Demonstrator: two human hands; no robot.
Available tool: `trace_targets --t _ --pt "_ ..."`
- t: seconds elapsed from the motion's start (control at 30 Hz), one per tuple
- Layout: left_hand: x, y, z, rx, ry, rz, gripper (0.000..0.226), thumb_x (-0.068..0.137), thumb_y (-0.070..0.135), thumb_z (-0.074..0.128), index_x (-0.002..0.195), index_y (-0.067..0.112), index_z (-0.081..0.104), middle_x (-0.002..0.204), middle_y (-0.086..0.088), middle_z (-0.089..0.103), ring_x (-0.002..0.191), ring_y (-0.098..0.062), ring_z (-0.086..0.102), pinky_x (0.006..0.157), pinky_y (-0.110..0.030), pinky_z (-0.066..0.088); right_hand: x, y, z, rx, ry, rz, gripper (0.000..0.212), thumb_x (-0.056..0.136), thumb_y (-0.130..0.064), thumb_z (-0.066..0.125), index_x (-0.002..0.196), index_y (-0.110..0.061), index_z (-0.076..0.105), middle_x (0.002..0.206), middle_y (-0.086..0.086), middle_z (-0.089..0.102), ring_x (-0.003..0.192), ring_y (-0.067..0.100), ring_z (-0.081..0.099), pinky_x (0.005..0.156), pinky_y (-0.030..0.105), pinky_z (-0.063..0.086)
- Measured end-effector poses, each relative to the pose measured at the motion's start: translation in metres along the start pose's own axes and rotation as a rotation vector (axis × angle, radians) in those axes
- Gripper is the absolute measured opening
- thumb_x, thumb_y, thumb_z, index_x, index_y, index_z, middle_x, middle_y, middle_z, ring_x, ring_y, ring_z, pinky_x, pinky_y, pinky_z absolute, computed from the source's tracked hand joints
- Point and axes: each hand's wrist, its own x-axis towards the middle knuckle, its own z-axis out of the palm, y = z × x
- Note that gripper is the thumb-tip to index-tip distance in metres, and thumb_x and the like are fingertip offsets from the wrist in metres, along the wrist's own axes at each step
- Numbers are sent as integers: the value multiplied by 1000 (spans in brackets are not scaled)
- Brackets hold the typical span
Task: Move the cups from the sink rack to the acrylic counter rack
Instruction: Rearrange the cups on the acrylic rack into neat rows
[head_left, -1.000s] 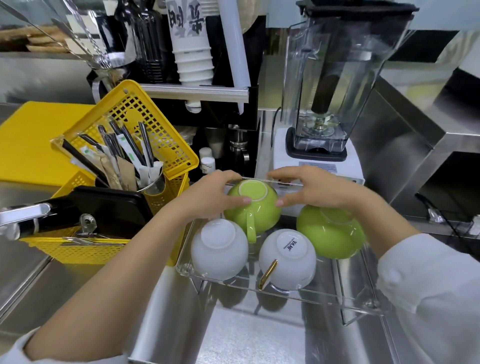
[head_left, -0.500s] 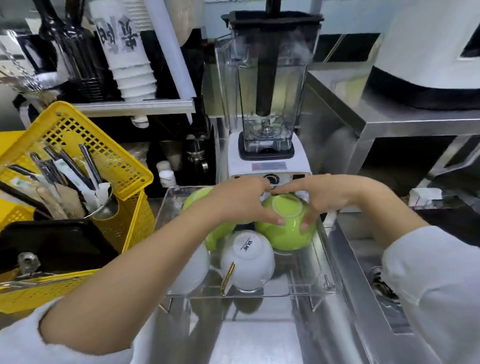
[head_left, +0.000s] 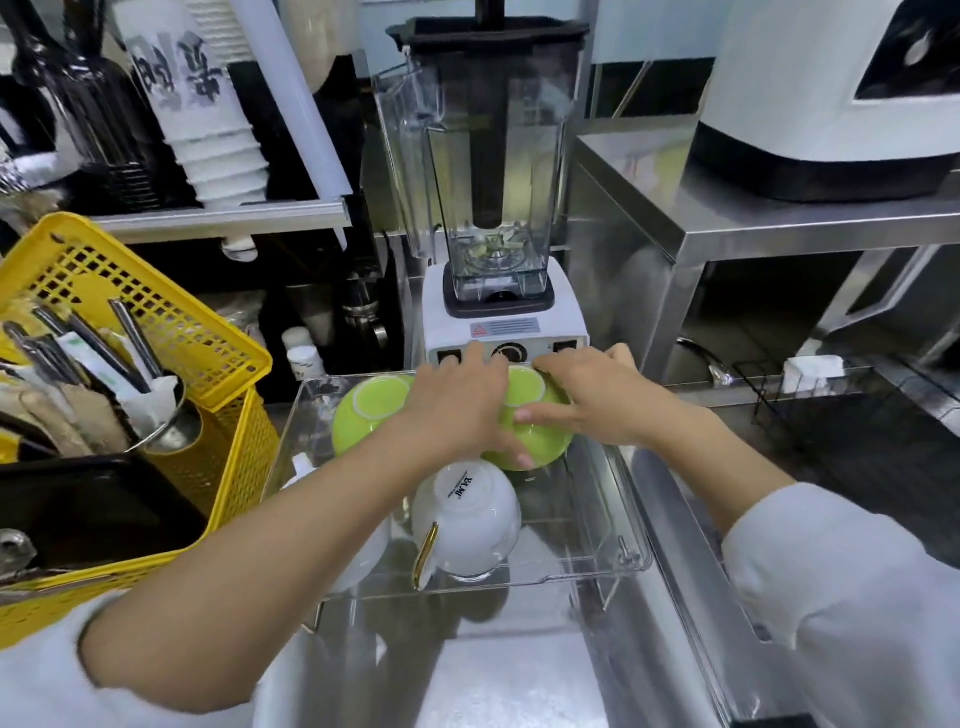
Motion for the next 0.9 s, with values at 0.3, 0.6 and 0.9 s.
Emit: trace_targets --t 0.3,0.6,0.9 --pt "-8 -17 -1 -21 113 53 68 60 31 79 120 30 47 96 -5 51 88 -34 58 60 -32 33 -2 -3 -17 90 -73 89 53 73 -55 63 115 -25 54 81 -6 59 77 20 54 68 32 42" --pt "-9 -20 -7 -225 110 53 12 85 17 49 86 11 59 87 -13 63 83 -34 52 62 -34 34 -7 -8 -15 289 -128 105 29 80 -24 67 104 -16 53 63 3 68 45 16 63 52 28 53" --pt "-8 -16 -3 -333 -53 106 51 73 47 68 113 18 55 103 -4 64 91 -21 54 76 -35 46 -5 12 -2 502 -79 148 84 62 -37 80 135 -30 39 129 -11 45 119 8 42 103 29 34"
